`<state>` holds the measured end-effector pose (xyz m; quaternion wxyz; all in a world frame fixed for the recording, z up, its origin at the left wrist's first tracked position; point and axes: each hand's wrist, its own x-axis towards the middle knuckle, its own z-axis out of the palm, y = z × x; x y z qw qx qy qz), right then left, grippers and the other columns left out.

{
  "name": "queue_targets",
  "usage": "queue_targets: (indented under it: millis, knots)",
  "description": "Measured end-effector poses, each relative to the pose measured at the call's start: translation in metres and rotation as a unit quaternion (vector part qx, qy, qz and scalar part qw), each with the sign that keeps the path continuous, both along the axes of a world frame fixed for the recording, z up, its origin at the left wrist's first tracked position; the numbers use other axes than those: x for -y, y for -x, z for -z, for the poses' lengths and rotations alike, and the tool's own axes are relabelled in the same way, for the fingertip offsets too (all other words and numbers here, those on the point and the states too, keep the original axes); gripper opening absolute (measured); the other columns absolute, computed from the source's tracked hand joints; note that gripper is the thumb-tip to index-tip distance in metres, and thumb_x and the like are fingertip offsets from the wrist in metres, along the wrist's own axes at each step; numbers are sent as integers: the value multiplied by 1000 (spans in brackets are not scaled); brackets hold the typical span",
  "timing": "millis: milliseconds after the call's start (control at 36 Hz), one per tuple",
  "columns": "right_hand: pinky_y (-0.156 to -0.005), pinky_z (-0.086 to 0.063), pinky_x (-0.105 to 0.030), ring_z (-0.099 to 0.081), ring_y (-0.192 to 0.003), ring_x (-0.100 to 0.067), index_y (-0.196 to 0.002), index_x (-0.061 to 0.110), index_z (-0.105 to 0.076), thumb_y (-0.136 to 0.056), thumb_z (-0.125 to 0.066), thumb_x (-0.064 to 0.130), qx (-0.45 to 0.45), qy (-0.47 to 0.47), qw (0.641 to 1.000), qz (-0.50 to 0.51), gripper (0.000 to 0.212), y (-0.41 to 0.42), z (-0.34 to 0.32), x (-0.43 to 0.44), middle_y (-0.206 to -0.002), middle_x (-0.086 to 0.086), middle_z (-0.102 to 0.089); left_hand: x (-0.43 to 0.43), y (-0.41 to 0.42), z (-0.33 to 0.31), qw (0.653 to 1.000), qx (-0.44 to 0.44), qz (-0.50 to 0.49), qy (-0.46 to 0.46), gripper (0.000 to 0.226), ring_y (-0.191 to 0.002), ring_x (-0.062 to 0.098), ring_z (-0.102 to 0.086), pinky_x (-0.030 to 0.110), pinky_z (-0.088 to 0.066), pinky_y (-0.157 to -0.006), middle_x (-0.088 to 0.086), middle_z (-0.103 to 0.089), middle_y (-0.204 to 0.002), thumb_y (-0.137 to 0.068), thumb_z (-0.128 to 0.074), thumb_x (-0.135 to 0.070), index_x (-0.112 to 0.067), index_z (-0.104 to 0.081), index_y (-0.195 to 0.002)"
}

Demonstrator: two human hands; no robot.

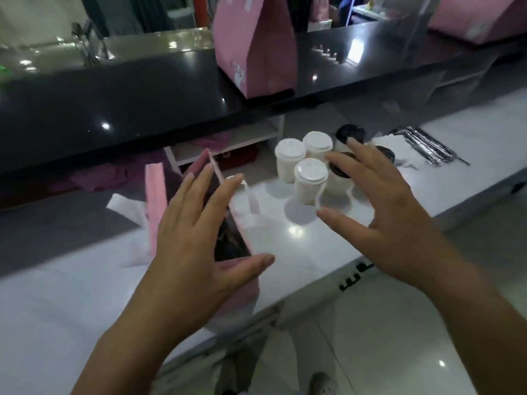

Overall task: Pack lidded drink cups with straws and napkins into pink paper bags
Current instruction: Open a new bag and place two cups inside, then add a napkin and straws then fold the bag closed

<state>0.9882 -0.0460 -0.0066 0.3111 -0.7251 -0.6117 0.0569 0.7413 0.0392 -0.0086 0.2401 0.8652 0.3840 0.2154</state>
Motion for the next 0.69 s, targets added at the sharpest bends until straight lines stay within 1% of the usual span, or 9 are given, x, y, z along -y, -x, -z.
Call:
queue_targets:
  millis: [56, 111, 139, 222, 306, 389, 472, 556, 694]
  knots:
    - [-121, -20, -50, -5, -152, -5, -151, 44, -27, -84, -59, 55, -44, -26, 996, 68, 75, -23, 21, 34, -163, 18, -11, 25, -45, 4, 999, 35, 5, -10, 97, -149, 0, 16, 43, -3, -119, -29, 15, -160, -69, -60, -73, -56, -8, -149]
    - [-121, -19, -51, 1, -152, -6, -151, 49, -20, -86, -56, 60, -97, -21, 987, 124, 75, -45, 48, 66, -164, 20, -4, 50, -89, 20, 998, 41, 26, -24, 96, -147, 1, 22, 40, 1, -116, -28, 21, -159, -77, -64, -68, -52, -6, -152]
    - [-121, -16, -52, 5, -152, -5, -151, 52, -16, -88, -53, 64, -119, -8, 982, 146, 74, -57, 62, 80, -164, 20, -1, 61, -110, 32, 998, 36, 37, -27, 95, -147, 3, 24, 40, 2, -116, -26, 23, -159, -79, -62, -69, -50, -4, -152]
    - [-123, -5, -51, 15, -151, -7, -149, 59, -4, -79, -43, 72, -124, 59, 973, 185, 81, -91, 107, 119, -165, 18, 10, 89, -163, 72, 998, -13, 57, -13, 93, -147, 7, 27, 40, 4, -120, -20, 28, -159, -82, -49, -73, -50, 7, -151]
    - [-120, 0, -47, 22, -148, -4, -149, 59, 2, -80, -38, 82, -133, 114, 963, 202, 83, -119, 138, 155, -161, 21, 20, 115, -201, 109, 993, -94, 71, 24, 97, -142, 6, 38, 41, 6, -123, -22, 41, -152, -84, -50, -73, -53, 20, -147]
    - [-120, -3, -44, 19, -149, -5, -148, 59, 1, -75, -33, 83, -147, 130, 956, 218, 84, -142, 154, 184, -162, 20, 17, 134, -226, 130, 984, -140, 94, 64, 97, -139, 4, 41, 42, 5, -124, -25, 45, -148, -83, -50, -73, -58, 27, -141]
    - [-120, -1, -39, 17, -149, -4, -148, 60, -3, -75, -33, 83, -177, 132, 947, 234, 82, -167, 157, 200, -161, 23, 15, 141, -246, 138, 978, -160, 111, 79, 97, -140, 3, 39, 40, 6, -123, -27, 43, -149, -83, -52, -74, -63, 29, -136]
    - [-120, -1, -38, 13, -150, -4, -148, 59, -7, -81, -40, 81, -194, 129, 941, 245, 78, -196, 159, 204, -162, 23, 11, 134, -271, 141, 977, -168, 114, 72, 97, -142, 3, 36, 37, 5, -123, -26, 38, -152, -83, -54, -73, -63, 25, -139]
    - [-120, -2, -37, 11, -150, -3, -150, 54, -12, -77, -35, 76, -202, 140, 937, 249, 79, -255, 164, 189, -163, 21, 7, 106, -330, 148, 973, -172, 130, 86, 95, -146, 4, 29, 36, 2, -123, -21, 29, -158, -83, -54, -70, -55, 14, -148]
